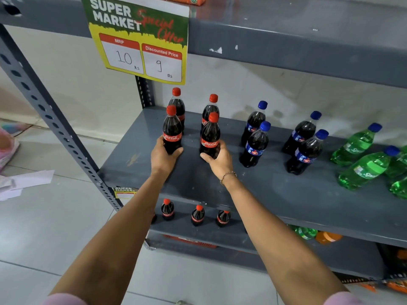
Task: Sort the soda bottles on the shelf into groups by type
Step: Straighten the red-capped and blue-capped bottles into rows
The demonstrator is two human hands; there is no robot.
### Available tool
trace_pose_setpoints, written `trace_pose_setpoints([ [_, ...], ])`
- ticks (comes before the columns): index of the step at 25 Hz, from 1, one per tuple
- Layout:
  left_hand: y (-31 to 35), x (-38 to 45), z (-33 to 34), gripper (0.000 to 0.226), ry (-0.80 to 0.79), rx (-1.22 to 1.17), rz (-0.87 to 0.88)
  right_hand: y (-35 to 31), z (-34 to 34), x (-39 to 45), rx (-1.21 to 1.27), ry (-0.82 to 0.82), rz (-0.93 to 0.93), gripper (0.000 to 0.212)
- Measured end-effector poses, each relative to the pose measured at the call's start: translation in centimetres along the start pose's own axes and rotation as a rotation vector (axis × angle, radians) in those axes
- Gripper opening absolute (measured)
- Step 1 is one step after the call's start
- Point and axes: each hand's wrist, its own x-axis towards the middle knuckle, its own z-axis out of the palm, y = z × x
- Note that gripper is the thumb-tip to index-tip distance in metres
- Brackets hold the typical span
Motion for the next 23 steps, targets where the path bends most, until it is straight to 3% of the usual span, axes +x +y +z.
trace_pose_setpoints([
  [6,0.2,-0.4,-0.1,0.071,0.019,-0.036,0.021,-0.7,0.0,-0.3,0.006,-0.027,-0.014,0.065],
  [9,0.3,-2.6,0.5,0.047,0.247,-0.086,-0.036,-0.3,-1.0,-1.7,0.026,-0.035,0.019,0.068],
  [12,1.2,-5.3,2.6,0.029,0.154,-0.106,-0.023,1.7,-2.4,-4.6,0.085,0.327,0.123,0.044],
  [13,1.7,-5.9,3.5,0.033,0.091,-0.098,0.007,2.4,-3.2,-5.3,0.111,0.45,0.164,0.041],
  [15,2.7,-6.2,5.3,0.062,0.015,-0.046,0.071,3.0,-5.5,-5.4,0.118,0.567,0.17,0.048],
  [18,3.8,-5.5,6.9,0.089,-0.053,0.022,0.039,3.4,-8.4,-4.0,0.104,0.38,0.08,0.071],
  [20,3.7,-4.6,6.9,0.075,-0.077,0.057,0.054,3.6,-9.0,-3.4,0.054,0.273,0.037,0.072],
  [23,3.2,-4.1,6.6,0.048,-0.068,0.106,0.157,3.9,-8.8,-2.7,0.005,0.306,0.034,0.063],
])
